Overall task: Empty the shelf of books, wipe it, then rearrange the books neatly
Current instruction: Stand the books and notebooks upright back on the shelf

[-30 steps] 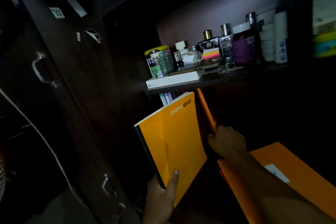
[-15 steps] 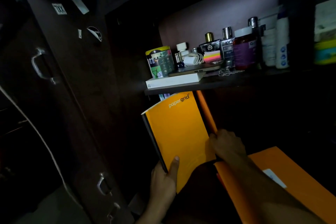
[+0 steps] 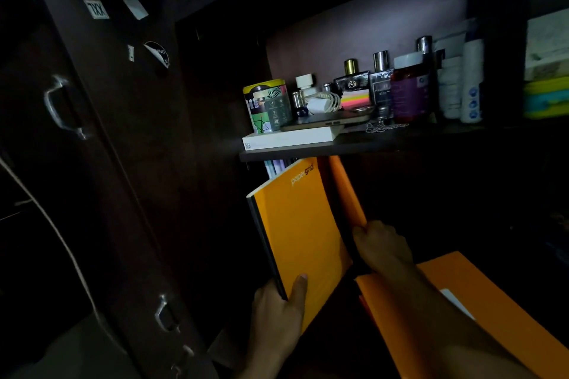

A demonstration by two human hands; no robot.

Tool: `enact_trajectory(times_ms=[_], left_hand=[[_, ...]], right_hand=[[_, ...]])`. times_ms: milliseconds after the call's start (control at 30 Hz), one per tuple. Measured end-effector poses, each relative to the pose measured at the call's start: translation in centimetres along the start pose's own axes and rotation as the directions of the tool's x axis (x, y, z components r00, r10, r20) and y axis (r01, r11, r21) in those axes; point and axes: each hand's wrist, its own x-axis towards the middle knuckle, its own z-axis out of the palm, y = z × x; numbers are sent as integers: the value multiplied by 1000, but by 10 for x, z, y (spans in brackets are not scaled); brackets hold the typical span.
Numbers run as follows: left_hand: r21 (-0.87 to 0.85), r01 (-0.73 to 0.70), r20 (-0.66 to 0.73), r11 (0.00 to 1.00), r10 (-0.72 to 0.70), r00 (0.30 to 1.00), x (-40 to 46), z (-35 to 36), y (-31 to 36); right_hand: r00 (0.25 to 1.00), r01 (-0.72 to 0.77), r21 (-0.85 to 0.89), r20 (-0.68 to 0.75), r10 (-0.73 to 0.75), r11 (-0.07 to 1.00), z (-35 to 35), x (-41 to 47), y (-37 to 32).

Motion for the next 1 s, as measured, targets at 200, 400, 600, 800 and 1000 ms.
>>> enact_trajectory(times_ms=[200,400,600,800,1000], left_hand=[[58,-12,-83,998,16,996,28,19,-3],[-60,-123,-31,991,122,992,45,40,-4],[-61,-225,-15,972,225,974,53,47,-14],[-68,-36,35,997,39,999,72,59,-7],[23,-50,28,998,49,998,77,64,-10]], right_hand=[[998,34,15,54,-35,999,1,-1,-1],[988,112,51,96,-117,992,5,3,3],[971,183,36,152,-187,982,11,7,3],[947,267,38,175,-270,963,14,12,7],[910,360,40,204,-360,932,16,12,10]])
